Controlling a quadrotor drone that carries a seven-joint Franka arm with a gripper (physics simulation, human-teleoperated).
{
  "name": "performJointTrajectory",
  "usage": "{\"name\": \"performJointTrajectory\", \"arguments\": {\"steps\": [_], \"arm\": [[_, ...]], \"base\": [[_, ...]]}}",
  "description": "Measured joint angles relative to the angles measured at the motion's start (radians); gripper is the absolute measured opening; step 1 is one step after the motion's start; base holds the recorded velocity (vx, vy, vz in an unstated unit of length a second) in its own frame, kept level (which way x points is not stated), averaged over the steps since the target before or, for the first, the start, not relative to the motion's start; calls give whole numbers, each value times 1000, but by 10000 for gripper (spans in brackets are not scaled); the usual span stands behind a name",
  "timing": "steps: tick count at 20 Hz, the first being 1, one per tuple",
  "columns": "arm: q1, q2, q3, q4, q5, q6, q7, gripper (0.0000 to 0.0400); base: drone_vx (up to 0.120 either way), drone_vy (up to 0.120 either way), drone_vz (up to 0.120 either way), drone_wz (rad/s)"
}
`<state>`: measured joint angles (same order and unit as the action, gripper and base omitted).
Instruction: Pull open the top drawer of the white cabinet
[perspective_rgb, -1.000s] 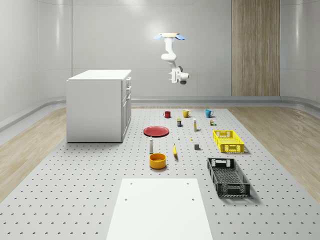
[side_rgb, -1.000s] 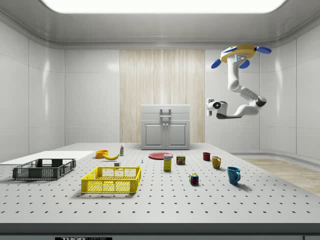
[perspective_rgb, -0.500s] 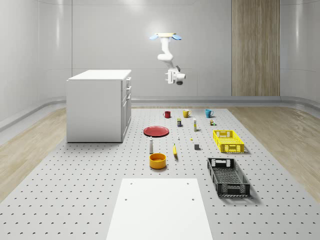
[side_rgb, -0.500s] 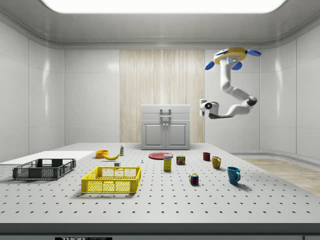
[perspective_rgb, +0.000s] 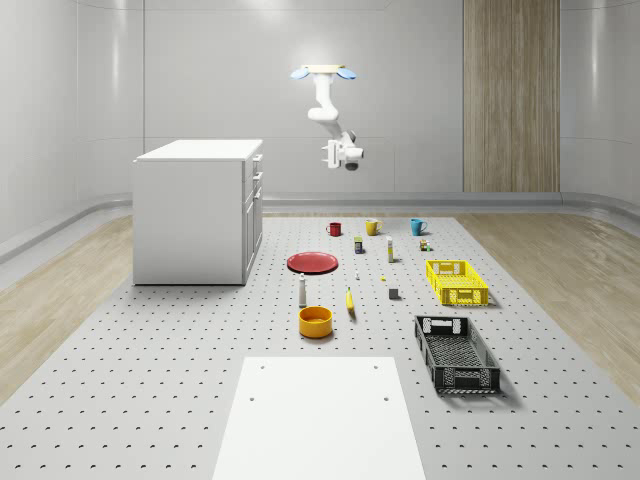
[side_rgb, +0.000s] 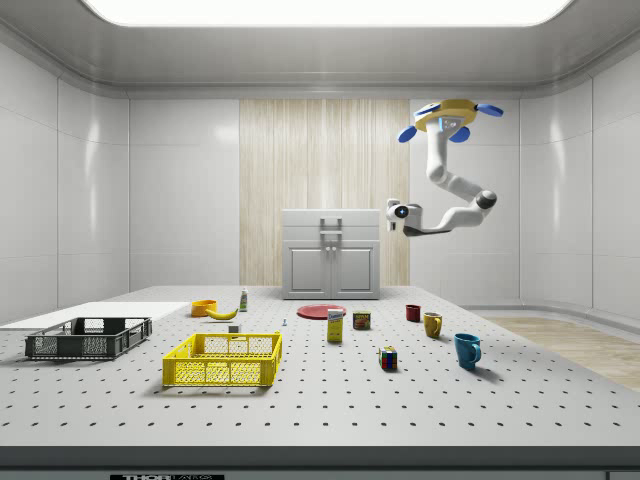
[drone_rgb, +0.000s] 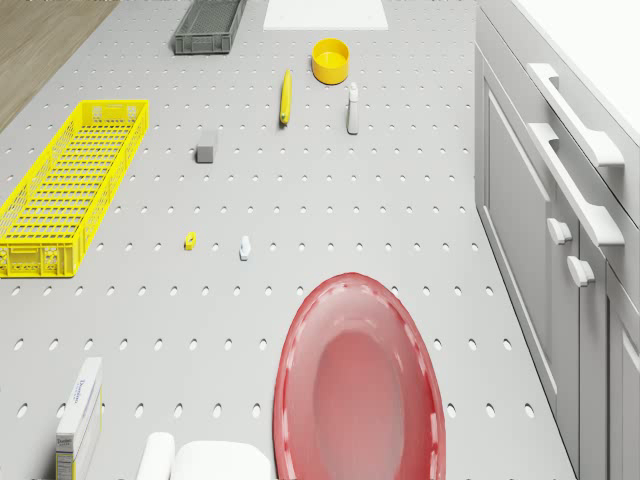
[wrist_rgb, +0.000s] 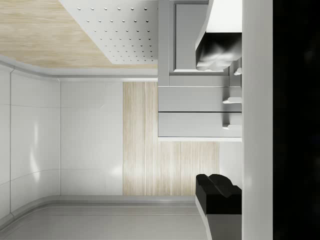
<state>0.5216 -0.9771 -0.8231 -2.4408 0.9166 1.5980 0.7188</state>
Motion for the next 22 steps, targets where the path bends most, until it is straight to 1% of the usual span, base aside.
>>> {"name": "performJointTrajectory", "arguments": {"steps": [6,8,22], "arm": [[24,-23,-10,-3,-17,22,14,305],[32,-31,-12,-4,-23,29,19,305],[79,-78,-29,-10,-59,72,49,305]], "base": [[120,-120,0,0],[120,-120,100,0],[120,-120,0,0]]}}
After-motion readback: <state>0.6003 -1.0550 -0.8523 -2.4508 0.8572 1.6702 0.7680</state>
